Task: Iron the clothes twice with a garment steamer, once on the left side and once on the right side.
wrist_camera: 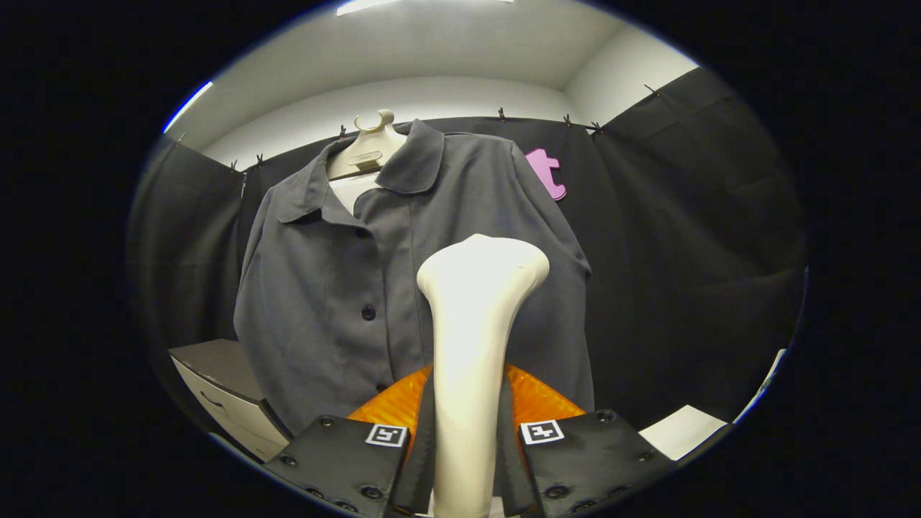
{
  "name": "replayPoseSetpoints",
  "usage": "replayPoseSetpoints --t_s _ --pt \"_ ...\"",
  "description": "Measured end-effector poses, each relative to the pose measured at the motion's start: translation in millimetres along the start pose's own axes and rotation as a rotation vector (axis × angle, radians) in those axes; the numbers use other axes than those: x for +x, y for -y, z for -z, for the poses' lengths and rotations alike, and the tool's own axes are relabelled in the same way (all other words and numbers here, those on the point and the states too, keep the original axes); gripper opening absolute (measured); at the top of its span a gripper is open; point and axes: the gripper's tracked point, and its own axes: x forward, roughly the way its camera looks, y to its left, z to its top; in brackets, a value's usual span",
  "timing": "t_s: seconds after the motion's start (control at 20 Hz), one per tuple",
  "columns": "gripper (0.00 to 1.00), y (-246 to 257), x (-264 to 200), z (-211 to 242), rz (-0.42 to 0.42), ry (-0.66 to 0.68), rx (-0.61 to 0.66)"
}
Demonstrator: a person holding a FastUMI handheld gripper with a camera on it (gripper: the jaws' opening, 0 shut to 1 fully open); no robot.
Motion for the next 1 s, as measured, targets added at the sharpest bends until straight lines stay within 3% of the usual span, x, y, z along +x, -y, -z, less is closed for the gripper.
replayPoseSetpoints --t_s 1.0 --pt "0.43 17 -39 127 0.053 -0.220 0.085"
